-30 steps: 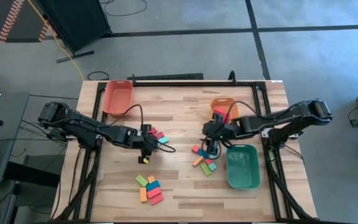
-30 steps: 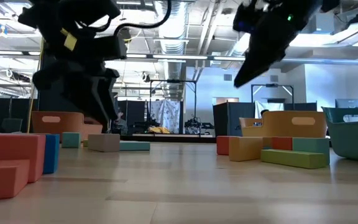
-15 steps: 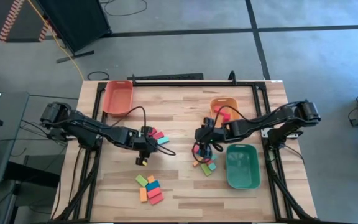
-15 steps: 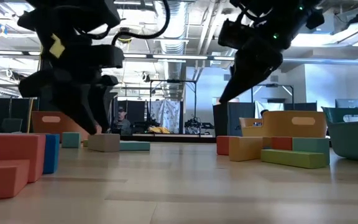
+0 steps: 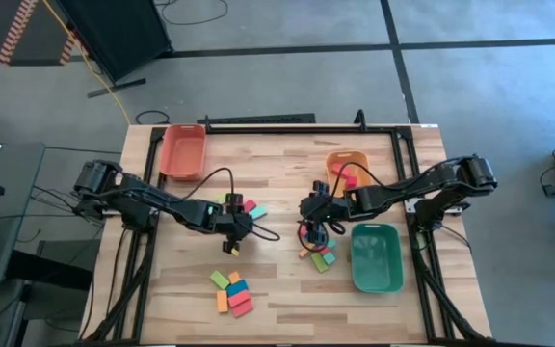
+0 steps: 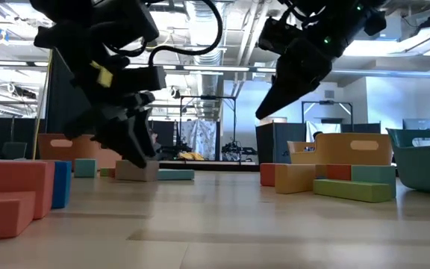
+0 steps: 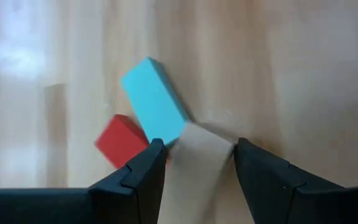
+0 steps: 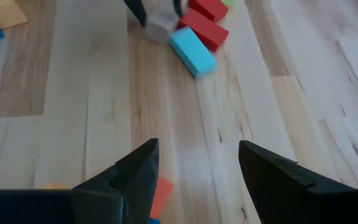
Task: Sort blocks by size
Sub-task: Put the large rectangular brown block into the yellow bin
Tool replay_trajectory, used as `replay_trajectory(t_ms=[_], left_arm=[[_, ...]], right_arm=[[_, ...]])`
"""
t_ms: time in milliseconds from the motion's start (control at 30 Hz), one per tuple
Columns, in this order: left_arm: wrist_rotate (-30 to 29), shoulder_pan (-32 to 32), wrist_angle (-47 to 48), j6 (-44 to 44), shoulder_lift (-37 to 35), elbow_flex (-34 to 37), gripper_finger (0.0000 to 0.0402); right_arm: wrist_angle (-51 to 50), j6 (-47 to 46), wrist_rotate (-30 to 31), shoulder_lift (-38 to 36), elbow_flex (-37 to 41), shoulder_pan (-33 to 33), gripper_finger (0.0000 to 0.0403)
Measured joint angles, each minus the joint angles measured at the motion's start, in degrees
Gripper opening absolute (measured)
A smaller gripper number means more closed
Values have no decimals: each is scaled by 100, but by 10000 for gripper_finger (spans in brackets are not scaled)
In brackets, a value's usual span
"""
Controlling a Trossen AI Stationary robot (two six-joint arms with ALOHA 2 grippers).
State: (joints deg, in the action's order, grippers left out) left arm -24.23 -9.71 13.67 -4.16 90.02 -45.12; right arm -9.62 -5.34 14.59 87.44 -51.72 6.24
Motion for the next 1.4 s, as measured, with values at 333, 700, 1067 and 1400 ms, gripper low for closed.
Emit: replay_trajectory(t_ms=[333,700,1067,1400], left_arm=[[-164,261,-107,563,13,-4,180],[-326,265,-68,630,-272,-4,180],[-346,-3,1323,1372,-1718,26,180],[-352,-449,2489,2203,-1943,42,180]], right_arm=[[388,-2,-68,0,0,0,250],[1369,324,-440,352,-4,0,250],[1809,1227,-592,1880,-999,-321,250],[1558,1602,-1396,2956,-2206,-792,250]])
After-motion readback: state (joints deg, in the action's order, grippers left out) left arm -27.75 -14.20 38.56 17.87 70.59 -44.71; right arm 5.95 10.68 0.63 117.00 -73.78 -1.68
